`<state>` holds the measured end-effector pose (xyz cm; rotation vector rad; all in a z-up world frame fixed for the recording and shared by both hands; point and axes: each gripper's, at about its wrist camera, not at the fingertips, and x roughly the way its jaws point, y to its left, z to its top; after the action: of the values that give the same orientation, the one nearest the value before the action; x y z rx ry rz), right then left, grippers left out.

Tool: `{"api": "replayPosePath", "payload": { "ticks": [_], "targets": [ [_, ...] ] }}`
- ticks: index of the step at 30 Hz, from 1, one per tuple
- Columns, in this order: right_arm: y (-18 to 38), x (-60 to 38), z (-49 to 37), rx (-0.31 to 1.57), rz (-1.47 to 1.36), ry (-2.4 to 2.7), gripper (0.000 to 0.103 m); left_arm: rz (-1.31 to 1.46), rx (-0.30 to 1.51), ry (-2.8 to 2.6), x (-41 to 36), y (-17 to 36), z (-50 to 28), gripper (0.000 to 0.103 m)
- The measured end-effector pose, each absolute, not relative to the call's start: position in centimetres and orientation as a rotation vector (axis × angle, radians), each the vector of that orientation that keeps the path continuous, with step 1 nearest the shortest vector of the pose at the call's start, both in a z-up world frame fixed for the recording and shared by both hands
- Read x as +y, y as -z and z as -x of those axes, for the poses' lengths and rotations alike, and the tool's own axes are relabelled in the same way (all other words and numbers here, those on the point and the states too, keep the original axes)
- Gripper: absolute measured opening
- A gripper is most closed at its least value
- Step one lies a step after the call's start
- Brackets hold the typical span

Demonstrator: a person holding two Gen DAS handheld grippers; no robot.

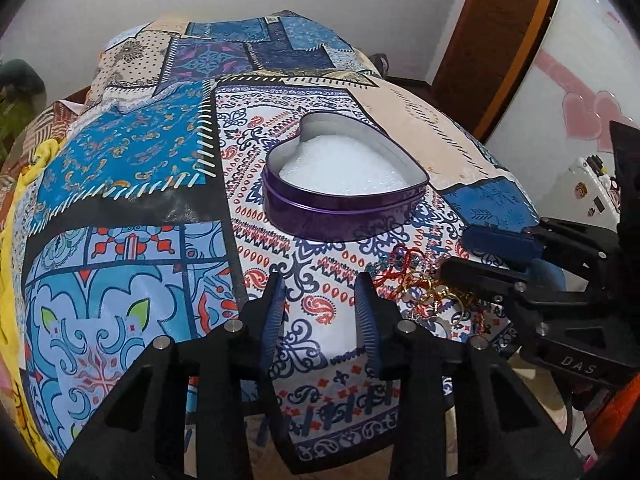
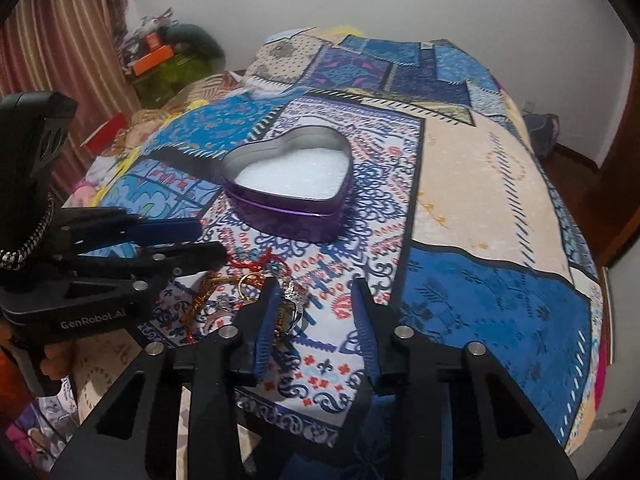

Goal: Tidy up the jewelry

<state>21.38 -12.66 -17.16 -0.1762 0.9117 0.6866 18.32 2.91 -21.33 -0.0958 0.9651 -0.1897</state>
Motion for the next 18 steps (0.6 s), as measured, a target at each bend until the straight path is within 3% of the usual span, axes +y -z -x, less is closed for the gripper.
{"api": "replayPosePath", "payload": {
  "ticks": [9, 18],
  "targets": [
    [17.6, -12.1, -21.5, 0.945, 0.158, -0.736, 0.014, 0.069, 0.959, 0.241, 1.9, 20.9, -18.5, 0.036],
    [17.4, -12.8, -21.6, 0.943, 0.125, -0.718, 0.014, 0.092, 0.982, 0.308, 1.1, 21.5, -19.8, 0.036]
  ]
}}
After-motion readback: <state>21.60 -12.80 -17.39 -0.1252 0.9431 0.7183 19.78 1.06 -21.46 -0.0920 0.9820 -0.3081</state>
